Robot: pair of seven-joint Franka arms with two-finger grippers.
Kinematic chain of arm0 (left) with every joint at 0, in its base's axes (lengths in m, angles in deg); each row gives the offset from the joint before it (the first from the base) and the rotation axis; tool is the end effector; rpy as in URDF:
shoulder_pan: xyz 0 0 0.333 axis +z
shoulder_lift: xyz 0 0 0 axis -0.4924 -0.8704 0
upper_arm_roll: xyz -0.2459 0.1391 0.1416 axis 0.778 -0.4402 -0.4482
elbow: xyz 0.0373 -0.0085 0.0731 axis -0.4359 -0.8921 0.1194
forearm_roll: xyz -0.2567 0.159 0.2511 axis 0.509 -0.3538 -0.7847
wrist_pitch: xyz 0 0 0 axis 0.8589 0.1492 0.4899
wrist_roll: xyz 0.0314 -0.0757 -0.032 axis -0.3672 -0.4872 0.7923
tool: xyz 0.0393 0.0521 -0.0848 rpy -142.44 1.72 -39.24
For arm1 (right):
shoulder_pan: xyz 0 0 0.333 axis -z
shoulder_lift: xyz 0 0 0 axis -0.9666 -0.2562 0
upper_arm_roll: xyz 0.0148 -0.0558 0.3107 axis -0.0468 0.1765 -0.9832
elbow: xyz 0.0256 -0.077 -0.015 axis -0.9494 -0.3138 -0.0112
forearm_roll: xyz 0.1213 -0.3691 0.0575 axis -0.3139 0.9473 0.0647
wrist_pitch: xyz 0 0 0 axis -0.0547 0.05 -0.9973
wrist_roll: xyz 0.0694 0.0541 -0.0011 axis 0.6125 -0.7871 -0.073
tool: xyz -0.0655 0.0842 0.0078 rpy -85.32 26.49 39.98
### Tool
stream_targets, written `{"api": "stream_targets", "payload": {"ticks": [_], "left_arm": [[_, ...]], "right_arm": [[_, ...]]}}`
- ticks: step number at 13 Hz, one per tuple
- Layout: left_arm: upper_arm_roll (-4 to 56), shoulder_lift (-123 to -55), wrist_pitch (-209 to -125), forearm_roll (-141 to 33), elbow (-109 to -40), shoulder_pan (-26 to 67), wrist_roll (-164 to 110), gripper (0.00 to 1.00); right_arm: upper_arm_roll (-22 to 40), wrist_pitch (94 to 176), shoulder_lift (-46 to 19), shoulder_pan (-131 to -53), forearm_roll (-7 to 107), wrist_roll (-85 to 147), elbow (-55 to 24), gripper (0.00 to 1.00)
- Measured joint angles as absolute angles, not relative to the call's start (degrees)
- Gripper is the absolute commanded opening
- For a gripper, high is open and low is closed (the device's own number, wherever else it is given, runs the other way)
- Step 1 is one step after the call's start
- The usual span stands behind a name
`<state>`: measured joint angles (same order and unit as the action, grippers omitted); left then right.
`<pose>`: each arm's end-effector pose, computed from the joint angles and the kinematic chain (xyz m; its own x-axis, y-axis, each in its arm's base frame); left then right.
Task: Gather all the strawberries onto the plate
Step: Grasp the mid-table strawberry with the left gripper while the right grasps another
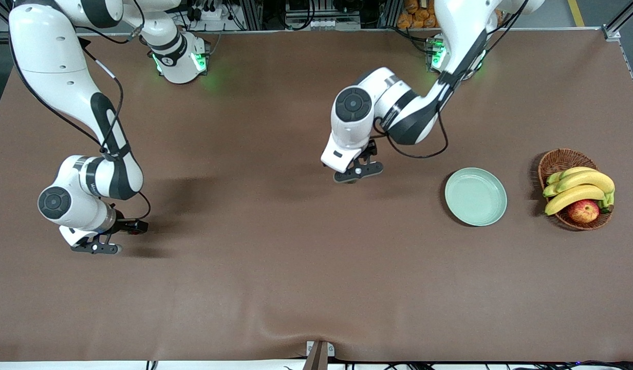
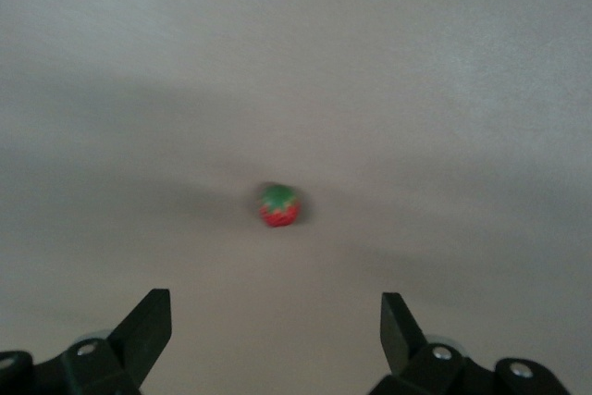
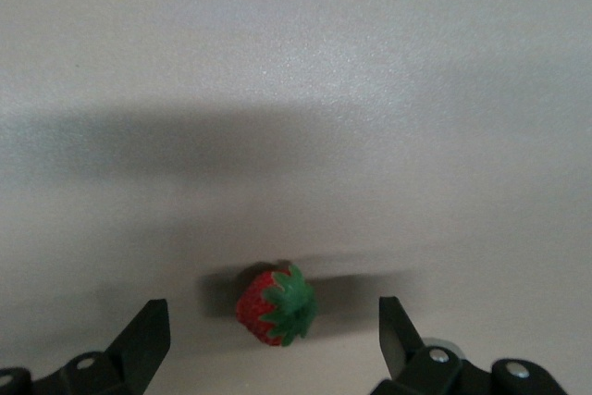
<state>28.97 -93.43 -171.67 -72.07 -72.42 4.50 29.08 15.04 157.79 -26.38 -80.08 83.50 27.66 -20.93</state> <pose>0.4780 -0.4552 0.2978 0.9665 0.2415 -0.0869 0.2389 -0.9702 -0.0400 0.6425 -0.0663 0.1858 0.9946 -0.0978 -0.0357 -0.0949 -0.9925 0.0770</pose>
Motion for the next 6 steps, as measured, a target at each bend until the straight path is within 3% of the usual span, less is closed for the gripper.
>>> {"api": "stream_targets", "payload": {"ticks": [6], "left_arm": [[29.0,-100.7,-178.4,-80.9,-74.3,3.5,38.8,1.0]], "right_arm": [[14.9,158.9,-27.0,-79.5,81.8,27.7,-20.9,1.0]]}}
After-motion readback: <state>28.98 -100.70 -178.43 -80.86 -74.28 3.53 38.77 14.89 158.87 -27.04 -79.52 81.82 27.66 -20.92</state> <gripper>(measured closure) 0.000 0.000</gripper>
